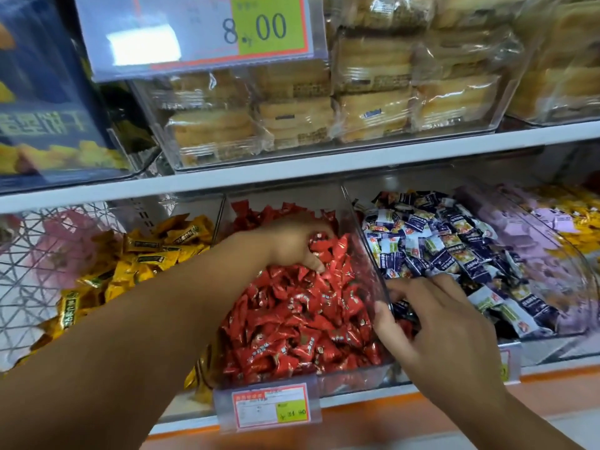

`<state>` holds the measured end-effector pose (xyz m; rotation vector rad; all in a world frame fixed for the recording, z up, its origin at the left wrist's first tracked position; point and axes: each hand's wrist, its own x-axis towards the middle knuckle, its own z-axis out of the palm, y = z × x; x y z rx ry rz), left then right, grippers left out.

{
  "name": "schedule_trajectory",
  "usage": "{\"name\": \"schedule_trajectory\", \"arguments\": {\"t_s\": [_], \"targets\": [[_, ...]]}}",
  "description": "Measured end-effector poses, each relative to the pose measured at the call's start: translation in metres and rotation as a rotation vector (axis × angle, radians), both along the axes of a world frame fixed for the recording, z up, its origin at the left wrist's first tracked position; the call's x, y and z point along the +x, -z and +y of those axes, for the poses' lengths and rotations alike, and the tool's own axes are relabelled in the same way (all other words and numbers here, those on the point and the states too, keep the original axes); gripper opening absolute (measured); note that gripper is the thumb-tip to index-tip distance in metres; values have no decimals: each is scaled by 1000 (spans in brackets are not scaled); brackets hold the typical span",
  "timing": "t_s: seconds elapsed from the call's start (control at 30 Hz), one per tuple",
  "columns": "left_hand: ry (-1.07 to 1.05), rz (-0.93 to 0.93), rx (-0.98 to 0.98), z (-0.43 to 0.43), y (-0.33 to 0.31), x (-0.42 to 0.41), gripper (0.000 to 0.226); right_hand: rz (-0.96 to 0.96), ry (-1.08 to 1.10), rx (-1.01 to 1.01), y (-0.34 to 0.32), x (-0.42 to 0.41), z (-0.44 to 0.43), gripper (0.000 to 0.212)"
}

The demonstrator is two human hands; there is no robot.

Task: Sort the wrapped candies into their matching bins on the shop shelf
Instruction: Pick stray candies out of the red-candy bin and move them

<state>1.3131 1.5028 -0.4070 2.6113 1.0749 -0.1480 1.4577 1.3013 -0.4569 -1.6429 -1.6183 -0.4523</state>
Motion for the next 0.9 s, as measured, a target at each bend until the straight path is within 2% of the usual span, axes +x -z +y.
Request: {"name": "schedule_trajectory", "arguments": {"t_s": [0.1, 0.2, 0.33, 0.47, 0.53, 0.63, 0.8, 0.9], "targets": [[-1, -47, -41, -1, -18, -8, 85, -6, -2, 22, 1, 0, 0, 34], [55, 79, -103, -18, -34, -12, 85, -12, 3, 29, 2, 0, 1, 35], [151, 150, 135, -46, -17, -8, 75, -8, 6, 34, 3, 0, 0, 36], [40, 188, 92, -38, 8, -18, 85, 3, 1, 30, 5, 0, 1, 36], [-35, 111, -1, -34, 6, -21, 84, -6, 3, 34, 4, 0, 1, 35], [-122, -63, -6, -32, 4, -12, 62, -22, 12, 50, 3, 0, 1, 34], [-160, -8, 286, -41, 21, 12, 21, -21, 4, 51, 2, 0, 0, 34], [-164, -13, 277, -40, 19, 11, 12, -16, -1, 51, 2, 1, 1, 34]]}}
